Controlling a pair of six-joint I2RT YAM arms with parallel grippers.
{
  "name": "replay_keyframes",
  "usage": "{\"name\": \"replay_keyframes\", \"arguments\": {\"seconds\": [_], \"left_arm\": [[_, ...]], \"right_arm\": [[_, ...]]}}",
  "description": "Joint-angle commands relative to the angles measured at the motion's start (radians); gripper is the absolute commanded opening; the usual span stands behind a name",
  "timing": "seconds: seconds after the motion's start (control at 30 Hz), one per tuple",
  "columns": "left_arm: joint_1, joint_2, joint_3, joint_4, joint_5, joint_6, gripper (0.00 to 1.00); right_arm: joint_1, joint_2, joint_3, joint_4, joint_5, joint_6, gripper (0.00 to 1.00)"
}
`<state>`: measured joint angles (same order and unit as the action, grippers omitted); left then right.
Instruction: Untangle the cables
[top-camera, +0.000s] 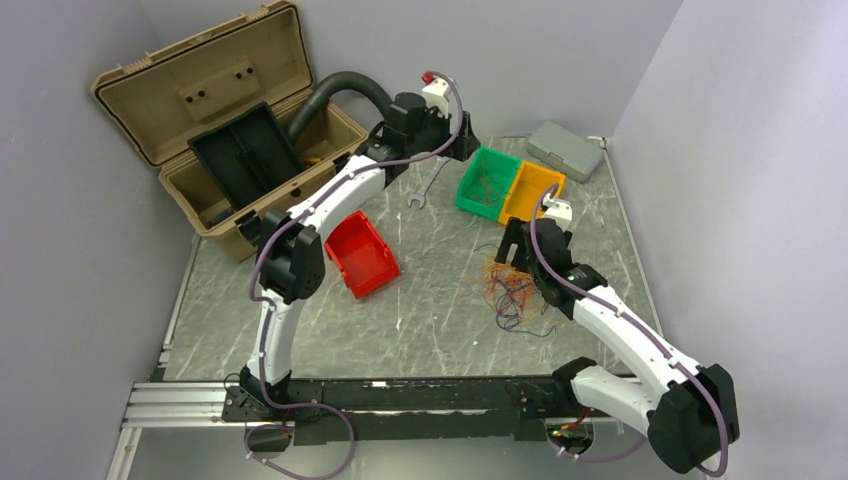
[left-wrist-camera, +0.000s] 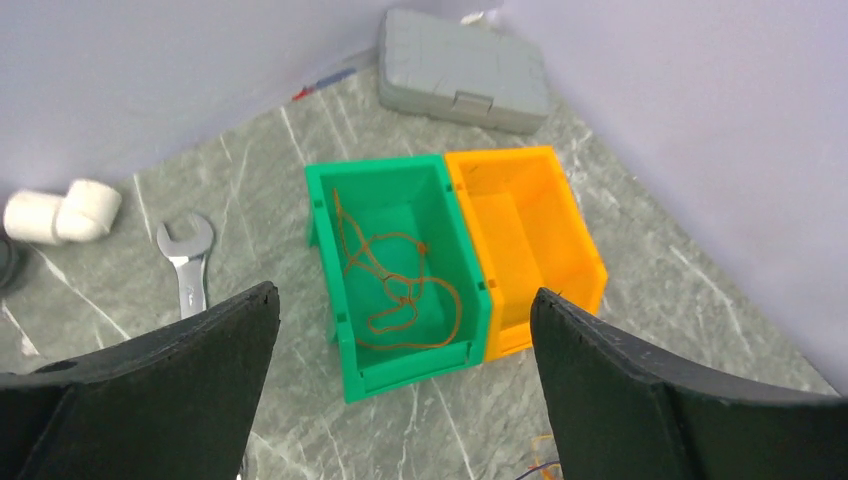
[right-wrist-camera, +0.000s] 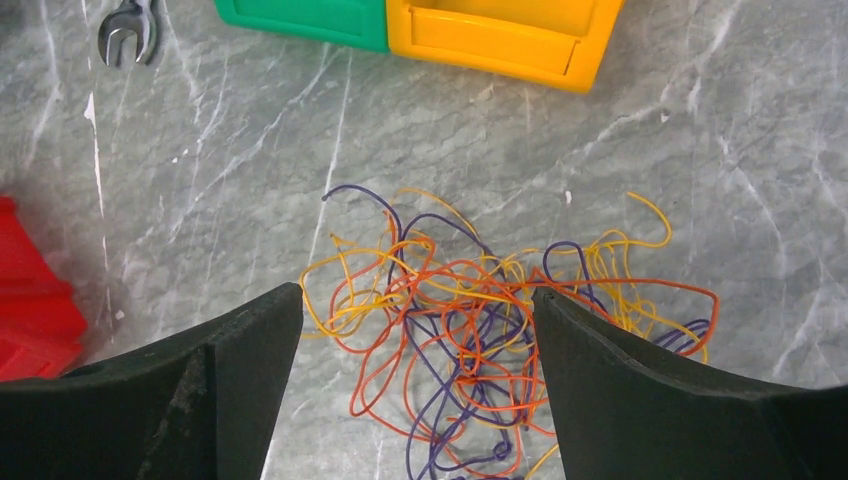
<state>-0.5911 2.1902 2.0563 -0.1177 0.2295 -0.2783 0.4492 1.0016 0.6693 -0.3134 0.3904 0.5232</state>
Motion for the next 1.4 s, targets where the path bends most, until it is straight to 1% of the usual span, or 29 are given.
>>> {"name": "replay_keyframes", "arguments": {"seconds": [0.0,0.1,0.17,0.27,0.3,0.4,0.47,0.53,0.6,0.63,0.73,0.8,0.9,1.07,1.13,1.2,1.27,1.33,1.37], "left_arm": [[0.001,-0.036,0.028,-0.044,0.069,-0.02,0.96],[0.01,-0.066,0.034,-0.098,0.103,-0.04,0.96],[0.02,-0.131,-0.023,-0.119,0.101,-0.041,0.98],[0.047,-0.287,-0.211,-0.169,0.094,-0.064,0.99],[0.054,-0.352,-0.3,-0.162,0.093,-0.078,0.99],[0.059,-0.577,-0.599,-0.079,0.064,-0.079,0.99],[0.06,-0.723,-0.756,-0.074,0.019,-0.07,0.99],[0.063,-0.833,-0.867,-0.119,-0.019,-0.085,0.99],[0.064,-0.929,-0.987,-0.131,-0.014,-0.104,0.99],[0.063,-0.988,-1.055,-0.113,-0.001,-0.118,1.0],[0.062,-1.099,-1.235,-0.037,0.027,-0.145,0.99],[0.062,-1.158,-1.311,0.018,0.051,-0.14,0.99],[0.062,-1.22,-1.36,0.051,0.064,-0.119,0.99],[0.061,-1.264,-1.351,0.013,0.059,-0.084,0.99],[0.061,-1.272,-1.357,0.017,0.07,-0.091,0.99],[0.06,-1.276,-1.369,0.025,0.073,-0.101,1.0],[0.059,-1.273,-1.376,0.029,0.079,-0.104,0.99],[0.059,-1.269,-1.381,0.035,0.084,-0.105,1.0],[0.058,-1.27,-1.381,0.036,0.08,-0.106,0.99]], "right_arm": [[-0.047,0.041,0.046,0.076,-0.107,-0.022,0.87],[-0.086,0.143,0.136,0.1,-0.19,-0.056,0.84],[-0.094,0.222,0.217,0.086,-0.213,-0.064,0.83],[-0.096,0.302,0.3,0.055,-0.262,-0.074,0.81],[-0.096,0.314,0.308,0.053,-0.287,-0.075,0.81],[-0.094,0.316,0.284,0.051,-0.313,-0.071,0.81],[-0.094,0.299,0.248,0.04,-0.32,-0.073,0.81],[-0.092,0.275,0.208,0.017,-0.317,-0.077,0.82],[-0.091,0.249,0.174,-0.018,-0.294,-0.068,0.82],[-0.09,0.231,0.15,-0.031,-0.292,-0.067,0.83],[-0.089,0.201,0.103,-0.073,-0.287,-0.045,0.83],[-0.089,0.191,0.073,-0.084,-0.299,-0.038,0.83],[-0.089,0.2,0.009,-0.044,-0.306,-0.033,0.83],[-0.073,0.306,-0.014,0.026,-0.345,-0.015,0.83],[-0.02,0.34,-0.012,0.066,-0.327,-0.003,0.83],[0.069,0.39,0.01,0.097,-0.313,0.024,0.83],[0.133,0.434,0.034,0.15,-0.367,0.053,0.83],[0.192,0.46,0.059,0.229,-0.451,0.061,0.79],[0.225,0.463,0.076,0.25,-0.461,0.062,0.78]]}}
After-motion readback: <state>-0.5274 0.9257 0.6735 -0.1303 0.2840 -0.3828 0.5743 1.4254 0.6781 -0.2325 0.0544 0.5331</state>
